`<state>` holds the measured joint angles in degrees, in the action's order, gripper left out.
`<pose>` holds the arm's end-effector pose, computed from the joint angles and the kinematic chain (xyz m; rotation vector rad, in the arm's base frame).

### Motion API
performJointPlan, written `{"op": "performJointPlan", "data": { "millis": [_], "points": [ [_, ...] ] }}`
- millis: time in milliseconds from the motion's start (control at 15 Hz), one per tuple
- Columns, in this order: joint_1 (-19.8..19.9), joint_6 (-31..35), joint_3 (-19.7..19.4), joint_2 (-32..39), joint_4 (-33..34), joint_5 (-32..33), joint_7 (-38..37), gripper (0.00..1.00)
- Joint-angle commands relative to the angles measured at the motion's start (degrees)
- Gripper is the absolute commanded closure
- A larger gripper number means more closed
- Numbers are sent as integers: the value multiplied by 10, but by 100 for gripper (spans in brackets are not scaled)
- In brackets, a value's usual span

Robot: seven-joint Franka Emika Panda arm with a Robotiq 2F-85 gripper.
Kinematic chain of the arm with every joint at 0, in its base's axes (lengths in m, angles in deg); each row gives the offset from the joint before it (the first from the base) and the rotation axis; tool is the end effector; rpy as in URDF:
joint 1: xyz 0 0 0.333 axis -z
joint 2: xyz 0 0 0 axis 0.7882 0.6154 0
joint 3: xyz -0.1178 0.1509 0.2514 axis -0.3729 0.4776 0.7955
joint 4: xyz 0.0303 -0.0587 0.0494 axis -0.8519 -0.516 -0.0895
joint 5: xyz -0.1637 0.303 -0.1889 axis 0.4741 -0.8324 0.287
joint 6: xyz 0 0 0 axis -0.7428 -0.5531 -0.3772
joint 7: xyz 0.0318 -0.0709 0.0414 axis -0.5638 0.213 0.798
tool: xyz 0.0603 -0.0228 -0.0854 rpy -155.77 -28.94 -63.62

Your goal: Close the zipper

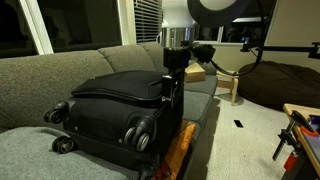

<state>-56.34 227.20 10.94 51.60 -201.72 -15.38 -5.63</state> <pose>0.5302 0.0640 0.2437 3.1299 0.1443 0.0943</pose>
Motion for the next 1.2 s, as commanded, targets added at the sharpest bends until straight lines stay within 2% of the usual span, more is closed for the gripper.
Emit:
{"op": "performJointPlan", "data": {
  "millis": [0, 67, 133, 400, 533, 600, 667, 1133],
  "points": [
    [5, 14, -1, 4, 0, -6, 3, 27],
    [5, 16, -2, 4, 0, -4, 3, 30],
    [5, 19, -2, 2, 0, -4, 4, 29],
    [7, 19, 1, 9, 11, -11, 11, 9],
    [5, 12, 3, 17, 22, -11, 12, 6],
    [4, 11, 3, 22, 27, -9, 11, 17],
    [4, 8, 3, 29, 33, -9, 11, 36],
    [5, 2, 8, 36, 46, -20, 14, 81]
  ]
}}
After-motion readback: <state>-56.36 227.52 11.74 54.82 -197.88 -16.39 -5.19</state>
